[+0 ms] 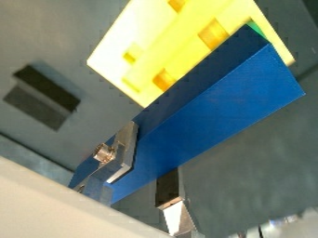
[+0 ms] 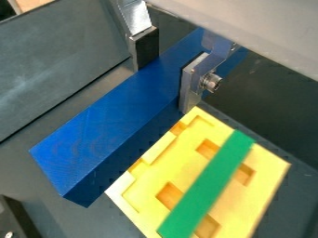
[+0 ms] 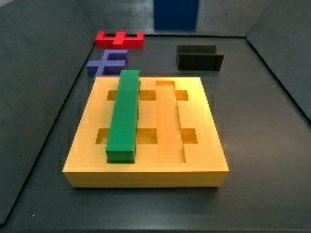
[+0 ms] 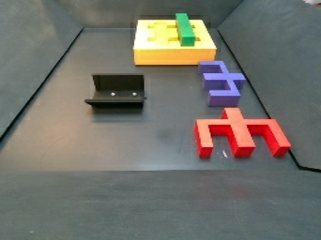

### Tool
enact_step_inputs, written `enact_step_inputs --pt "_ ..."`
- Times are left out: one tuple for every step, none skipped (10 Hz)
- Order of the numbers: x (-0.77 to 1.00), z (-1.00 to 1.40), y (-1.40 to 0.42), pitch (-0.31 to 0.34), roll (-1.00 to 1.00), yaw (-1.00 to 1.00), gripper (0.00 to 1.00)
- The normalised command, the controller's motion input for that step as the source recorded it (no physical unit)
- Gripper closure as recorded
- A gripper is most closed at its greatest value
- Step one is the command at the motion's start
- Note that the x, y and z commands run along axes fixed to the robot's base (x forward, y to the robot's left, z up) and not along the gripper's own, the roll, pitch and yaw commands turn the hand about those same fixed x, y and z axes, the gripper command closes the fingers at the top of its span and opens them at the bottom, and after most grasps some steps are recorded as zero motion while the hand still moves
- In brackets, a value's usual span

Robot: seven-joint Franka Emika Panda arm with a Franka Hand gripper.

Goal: Pick up the blue object. Move up. Move to above the board. Insert the blue object.
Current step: Insert the blue object.

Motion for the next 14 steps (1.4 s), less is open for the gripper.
enact_step_inputs --pt "0.42 -0.61 -0.31 -0.120 0.28 0.11 1.00" --pt "0.28 -0.64 -0.34 -0.130 0.27 0.16 1.00" --pt "0.23 -0.62 -0.32 -0.100 0.29 0.15 1.00" --pt "0.01 -0.69 -0.24 -0.144 0.26 0.12 1.00" --pt "0.00 -0.81 -0.05 -0.176 0.07 0.03 1.00" --pt "0.00 -0.89 0.00 -0.163 0.00 0.01 1.00" --pt "-0.08 -0.80 0.00 -0.194 -0.07 0.00 1.00" --pt "-0.01 -0.75 0.00 -0.174 -0.12 0.00 1.00" --pt "0.00 -0.70 0.00 -0.179 -0.11 0.00 1.00" --pt "-0.14 -0.55 -0.01 -0.224 0.00 0.07 1.00" --pt "0.00 -0.56 -0.02 -0.206 0.01 0.11 1.00" --pt "0.00 -0.53 -0.04 -0.140 0.12 0.11 1.00" --pt "0.05 -0.38 0.00 -0.023 0.24 0.05 1.00" --pt "0.00 -0.37 -0.02 -0.006 0.25 0.04 1.00"
